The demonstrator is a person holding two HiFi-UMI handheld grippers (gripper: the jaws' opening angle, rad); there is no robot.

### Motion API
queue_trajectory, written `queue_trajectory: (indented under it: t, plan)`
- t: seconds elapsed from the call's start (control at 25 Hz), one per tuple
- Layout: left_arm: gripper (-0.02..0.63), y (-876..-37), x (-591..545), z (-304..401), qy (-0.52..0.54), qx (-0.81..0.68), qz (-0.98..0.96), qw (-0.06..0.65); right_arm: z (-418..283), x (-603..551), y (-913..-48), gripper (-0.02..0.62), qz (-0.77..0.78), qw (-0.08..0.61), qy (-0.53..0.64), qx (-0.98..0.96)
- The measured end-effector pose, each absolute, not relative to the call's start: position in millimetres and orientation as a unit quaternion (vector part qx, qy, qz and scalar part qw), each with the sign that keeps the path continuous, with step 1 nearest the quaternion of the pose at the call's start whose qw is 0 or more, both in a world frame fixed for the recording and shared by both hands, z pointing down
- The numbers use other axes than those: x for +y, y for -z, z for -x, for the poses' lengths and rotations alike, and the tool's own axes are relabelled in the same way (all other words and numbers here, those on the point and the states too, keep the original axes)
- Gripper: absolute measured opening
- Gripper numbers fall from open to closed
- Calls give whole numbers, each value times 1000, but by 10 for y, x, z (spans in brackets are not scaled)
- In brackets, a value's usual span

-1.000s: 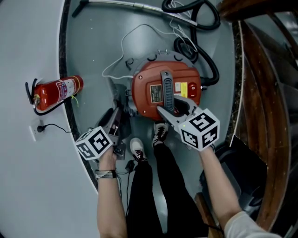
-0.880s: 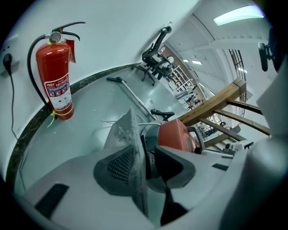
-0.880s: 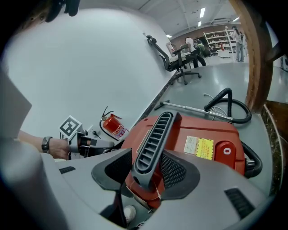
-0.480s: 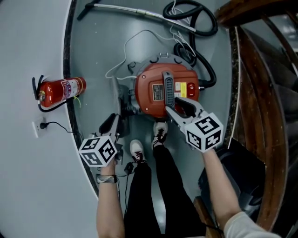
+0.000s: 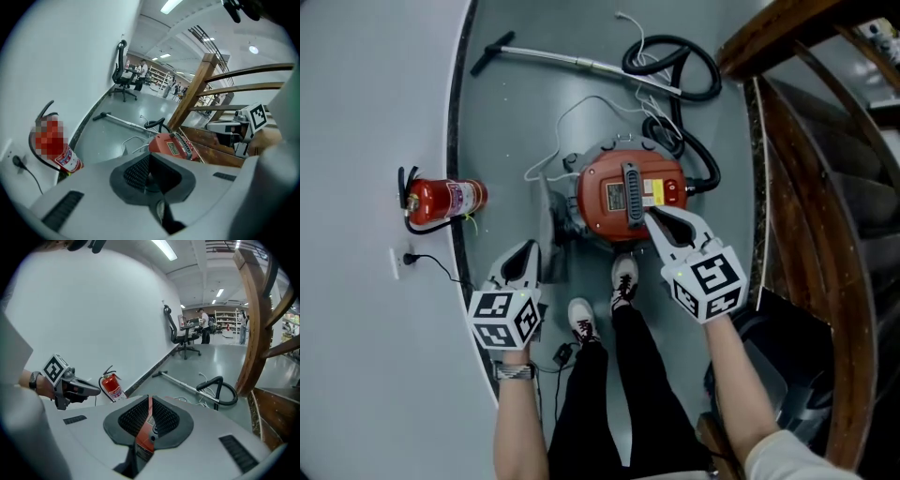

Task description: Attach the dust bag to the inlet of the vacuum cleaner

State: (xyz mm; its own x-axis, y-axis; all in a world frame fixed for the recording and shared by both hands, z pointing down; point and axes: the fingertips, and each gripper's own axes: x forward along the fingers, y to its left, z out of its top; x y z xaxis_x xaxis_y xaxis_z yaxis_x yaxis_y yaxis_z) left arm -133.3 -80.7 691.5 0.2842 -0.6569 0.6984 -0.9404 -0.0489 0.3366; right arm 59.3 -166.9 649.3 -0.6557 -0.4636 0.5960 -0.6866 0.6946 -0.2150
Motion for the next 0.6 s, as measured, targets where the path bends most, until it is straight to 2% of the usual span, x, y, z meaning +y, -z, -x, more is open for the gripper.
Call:
queue_trajectory:
  t: [0.6]
  plan:
    - [1,-4717,-901,1275,-152,-573,-767,246,-593,-1540,-4392,35,-357,189,-134,-905]
